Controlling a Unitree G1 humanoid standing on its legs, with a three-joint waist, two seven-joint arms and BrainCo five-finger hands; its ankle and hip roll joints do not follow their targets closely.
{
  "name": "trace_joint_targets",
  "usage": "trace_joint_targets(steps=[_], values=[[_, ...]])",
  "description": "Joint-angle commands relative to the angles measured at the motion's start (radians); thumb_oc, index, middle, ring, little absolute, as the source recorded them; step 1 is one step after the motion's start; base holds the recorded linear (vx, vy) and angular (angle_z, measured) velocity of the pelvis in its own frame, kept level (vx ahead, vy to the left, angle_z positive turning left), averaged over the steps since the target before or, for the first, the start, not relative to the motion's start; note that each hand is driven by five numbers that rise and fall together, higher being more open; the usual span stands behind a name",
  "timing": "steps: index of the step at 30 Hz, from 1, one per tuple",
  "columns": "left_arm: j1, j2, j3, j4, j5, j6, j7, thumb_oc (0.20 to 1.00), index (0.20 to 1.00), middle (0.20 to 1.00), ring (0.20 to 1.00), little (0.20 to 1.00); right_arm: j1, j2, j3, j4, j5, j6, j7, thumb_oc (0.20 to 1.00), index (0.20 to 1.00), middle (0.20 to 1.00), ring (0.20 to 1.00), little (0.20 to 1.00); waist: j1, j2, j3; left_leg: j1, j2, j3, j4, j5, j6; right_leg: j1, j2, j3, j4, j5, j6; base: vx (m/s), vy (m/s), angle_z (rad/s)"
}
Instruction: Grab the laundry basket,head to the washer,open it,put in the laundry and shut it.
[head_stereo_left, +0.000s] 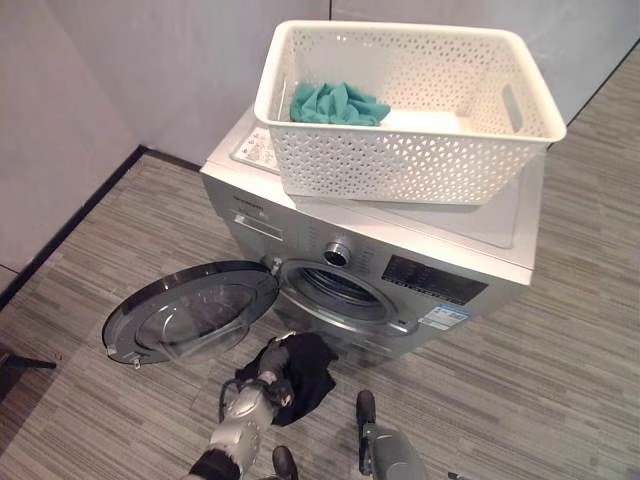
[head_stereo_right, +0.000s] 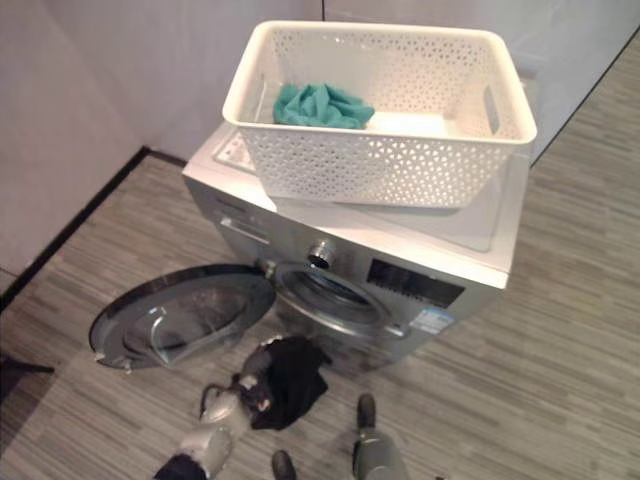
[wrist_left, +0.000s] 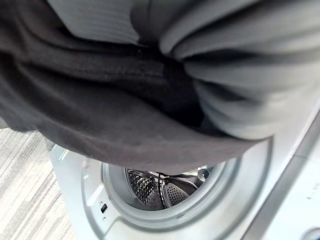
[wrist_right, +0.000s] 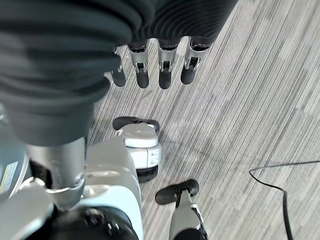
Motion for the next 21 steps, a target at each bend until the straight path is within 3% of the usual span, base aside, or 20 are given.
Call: trace_joint_targets(steps=[1, 9, 10, 14, 21], values=[[-0.091, -0.025, 0.006, -0.001, 0.013, -0.098, 0.050, 0.200, 0.200, 0.200, 0.200, 0.200, -0.011, 0.029, 0.068, 0.023, -0.012, -0.010, -0.063, 1.000, 1.000, 1.000, 1.000, 1.000, -0.028, -0.088, 0.011, -0.021, 0.040, -0.016, 0.043, -0.009, -0.056, 0.029, -0.103, 0.003, -0.083, 0.032, 0.094, -0.03, -0.052, 0.00], [-0.215, -0.073, 0.053, 0.105, -0.039, -0.148, 0.145, 0.200, 0.200, 0.200, 0.200, 0.200, -0.056, 0.016, 0.124, -0.155, 0.041, -0.040, -0.113, 1.000, 1.000, 1.000, 1.000, 1.000, -0.055, -0.116, 0.056, -0.062, 0.073, -0.015, 0.056, -0.013, -0.077, -0.016, -0.085, 0.013, -0.076, 0.023, 0.096, 0.00, -0.061, -0.02], [-0.318, -0.109, 0.133, 0.204, -0.117, -0.192, 0.207, 0.200, 0.200, 0.200, 0.200, 0.200, -0.067, 0.003, 0.171, -0.322, 0.092, -0.065, -0.121, 1.000, 1.000, 1.000, 1.000, 1.000, -0.079, -0.154, 0.075, -0.100, 0.091, -0.003, 0.062, -0.007, -0.089, -0.063, -0.068, 0.028, -0.077, 0.033, 0.098, -0.01, -0.097, 0.00], [-0.411, -0.123, 0.213, 0.270, -0.181, -0.230, 0.247, 0.200, 0.200, 0.200, 0.200, 0.200, -0.063, -0.012, 0.211, -0.435, 0.136, -0.086, -0.120, 1.000, 1.000, 1.000, 1.000, 1.000, -0.102, -0.179, 0.082, -0.134, 0.108, 0.010, 0.067, -0.005, -0.102, -0.106, -0.053, 0.040, -0.080, 0.040, 0.099, 0.00, -0.079, -0.10], [-0.692, -0.047, 0.358, 0.351, -0.277, -0.300, 0.317, 0.200, 0.200, 0.200, 0.200, 0.200, -0.111, -0.060, 0.290, -0.565, 0.196, -0.122, -0.114, 1.000, 1.000, 1.000, 1.000, 1.000, -0.165, -0.229, 0.102, -0.252, 0.155, 0.039, 0.121, -0.029, -0.129, -0.246, -0.012, 0.067, -0.070, 0.052, 0.102, 0.02, -0.075, -0.17]])
